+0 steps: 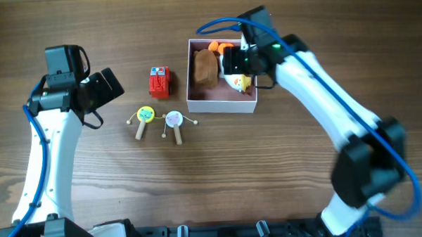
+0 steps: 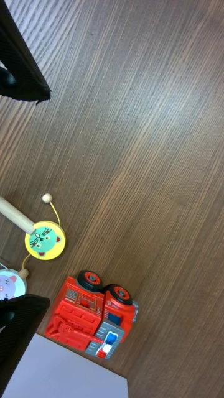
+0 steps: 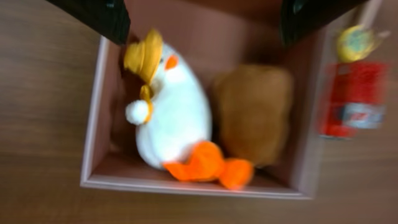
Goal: Pack container
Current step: 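Place the chicken plush in the box beside the bear, release, then withdraw the right gripper to the right side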
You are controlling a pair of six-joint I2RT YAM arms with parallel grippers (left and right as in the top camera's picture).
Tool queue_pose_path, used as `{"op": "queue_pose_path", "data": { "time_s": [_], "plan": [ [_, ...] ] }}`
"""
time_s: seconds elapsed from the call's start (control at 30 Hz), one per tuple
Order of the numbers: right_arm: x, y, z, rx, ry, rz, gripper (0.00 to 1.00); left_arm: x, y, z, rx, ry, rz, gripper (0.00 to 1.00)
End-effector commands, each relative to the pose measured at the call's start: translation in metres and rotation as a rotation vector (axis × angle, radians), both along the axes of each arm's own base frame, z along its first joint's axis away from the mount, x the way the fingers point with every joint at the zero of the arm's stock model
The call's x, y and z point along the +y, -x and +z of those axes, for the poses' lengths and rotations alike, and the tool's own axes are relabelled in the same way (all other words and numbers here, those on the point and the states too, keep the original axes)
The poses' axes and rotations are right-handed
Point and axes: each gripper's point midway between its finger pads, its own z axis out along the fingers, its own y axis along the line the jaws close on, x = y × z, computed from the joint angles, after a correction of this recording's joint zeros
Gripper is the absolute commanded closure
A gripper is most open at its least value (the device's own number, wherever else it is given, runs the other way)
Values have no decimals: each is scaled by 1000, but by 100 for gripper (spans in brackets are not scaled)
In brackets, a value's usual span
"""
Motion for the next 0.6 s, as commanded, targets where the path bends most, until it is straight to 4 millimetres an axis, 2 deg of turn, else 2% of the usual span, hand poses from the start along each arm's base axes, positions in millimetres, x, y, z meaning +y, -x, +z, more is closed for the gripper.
{"op": "queue_pose_path", "data": {
  "time_s": [0.0,0.13,0.3,0.47,0.53,0.57],
  "plan": [
    [0,34,105,-158,-125,70,23,0,-5,5,-13,1,-15,0],
    [-23,82,153,-204,-133,66,20,0,-5,5,-13,1,-15,0],
    [-52,134,185,-245,-120,46,18,0,-5,5,-13,1,-15,0],
    [-99,156,206,-345,-5,-84,4,0,-5,4,-13,1,-15,0],
    [-114,159,213,-384,34,-139,2,-5,-5,4,-16,35,-18,0],
    [-123,159,217,-405,55,-180,0,-14,-5,4,-15,81,-42,0]
  ]
}}
